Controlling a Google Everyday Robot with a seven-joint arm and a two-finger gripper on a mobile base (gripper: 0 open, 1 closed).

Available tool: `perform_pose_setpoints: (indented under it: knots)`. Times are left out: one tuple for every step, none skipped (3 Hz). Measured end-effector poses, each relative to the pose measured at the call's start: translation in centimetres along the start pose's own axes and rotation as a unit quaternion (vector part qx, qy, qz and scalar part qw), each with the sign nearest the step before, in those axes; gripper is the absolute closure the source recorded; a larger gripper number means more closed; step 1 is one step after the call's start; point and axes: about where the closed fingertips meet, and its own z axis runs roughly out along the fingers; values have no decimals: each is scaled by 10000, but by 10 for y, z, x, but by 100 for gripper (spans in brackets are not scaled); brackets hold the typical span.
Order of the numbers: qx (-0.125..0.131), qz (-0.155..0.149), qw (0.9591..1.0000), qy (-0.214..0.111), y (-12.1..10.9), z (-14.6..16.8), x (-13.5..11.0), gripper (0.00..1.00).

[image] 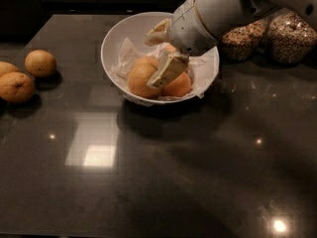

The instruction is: Pick orange from white bowl

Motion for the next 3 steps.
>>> perform_pose_setpoints:
  knots:
    - [-130, 18, 9999, 40, 0, 6, 8, 31]
    - [-268, 53, 9996, 61, 1, 16, 15, 31]
    - [-441, 65, 9990, 54, 0, 32, 20, 32]
